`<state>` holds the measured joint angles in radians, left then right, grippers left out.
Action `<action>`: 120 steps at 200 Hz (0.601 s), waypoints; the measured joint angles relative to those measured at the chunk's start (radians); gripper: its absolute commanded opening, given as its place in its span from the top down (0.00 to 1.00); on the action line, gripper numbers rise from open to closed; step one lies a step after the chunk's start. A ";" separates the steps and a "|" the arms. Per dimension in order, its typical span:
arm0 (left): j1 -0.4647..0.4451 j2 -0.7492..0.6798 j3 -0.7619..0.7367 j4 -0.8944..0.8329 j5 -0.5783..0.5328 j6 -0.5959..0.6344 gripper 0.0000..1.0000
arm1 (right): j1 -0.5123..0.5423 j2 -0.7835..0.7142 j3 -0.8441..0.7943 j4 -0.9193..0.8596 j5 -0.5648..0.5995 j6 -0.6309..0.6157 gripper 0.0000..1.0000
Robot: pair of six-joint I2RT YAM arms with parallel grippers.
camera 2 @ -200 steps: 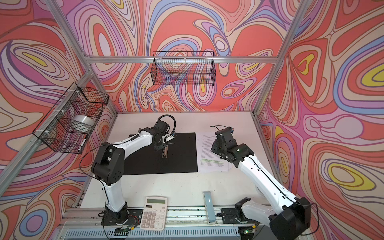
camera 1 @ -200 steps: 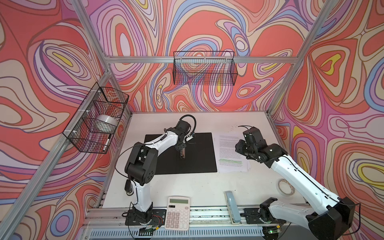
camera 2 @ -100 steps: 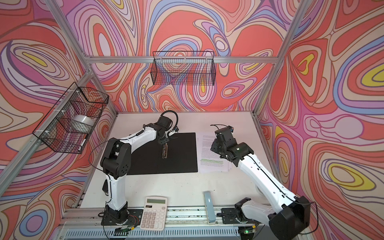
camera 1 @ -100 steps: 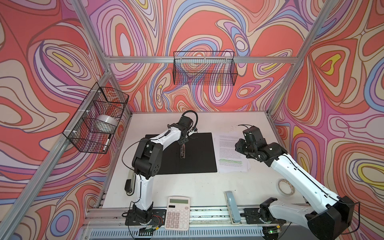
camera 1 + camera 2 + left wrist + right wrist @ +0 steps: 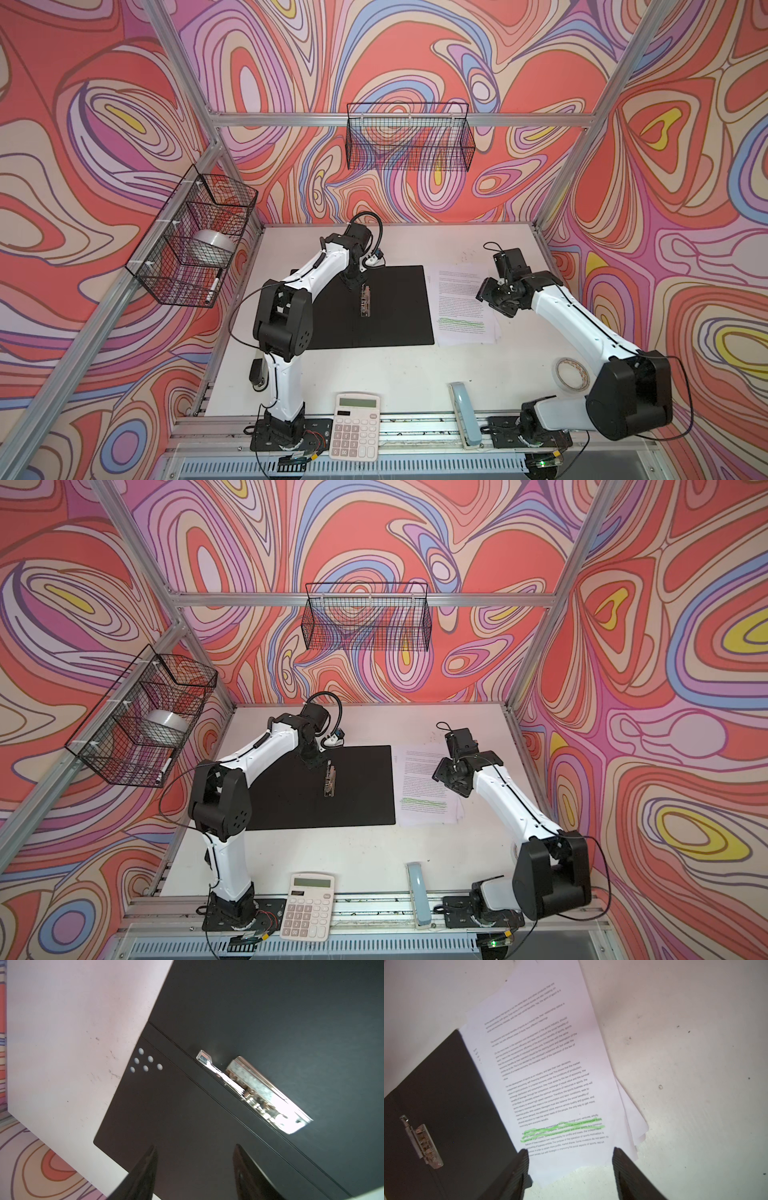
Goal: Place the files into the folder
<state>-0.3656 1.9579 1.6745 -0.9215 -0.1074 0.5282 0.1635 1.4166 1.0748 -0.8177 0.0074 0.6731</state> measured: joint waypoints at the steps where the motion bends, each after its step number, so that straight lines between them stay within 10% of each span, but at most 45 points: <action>1: 0.000 -0.003 0.001 -0.003 0.003 -0.003 0.41 | -0.003 0.003 0.000 0.000 -0.002 -0.002 0.33; 120: 0.006 -0.152 -0.080 -0.143 0.198 -0.154 0.41 | -0.127 0.283 -0.014 0.081 -0.077 -0.203 0.33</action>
<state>-0.3599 1.8057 1.5944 -1.0645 0.0906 0.3737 0.0360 1.7000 1.0603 -0.7364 -0.0700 0.4698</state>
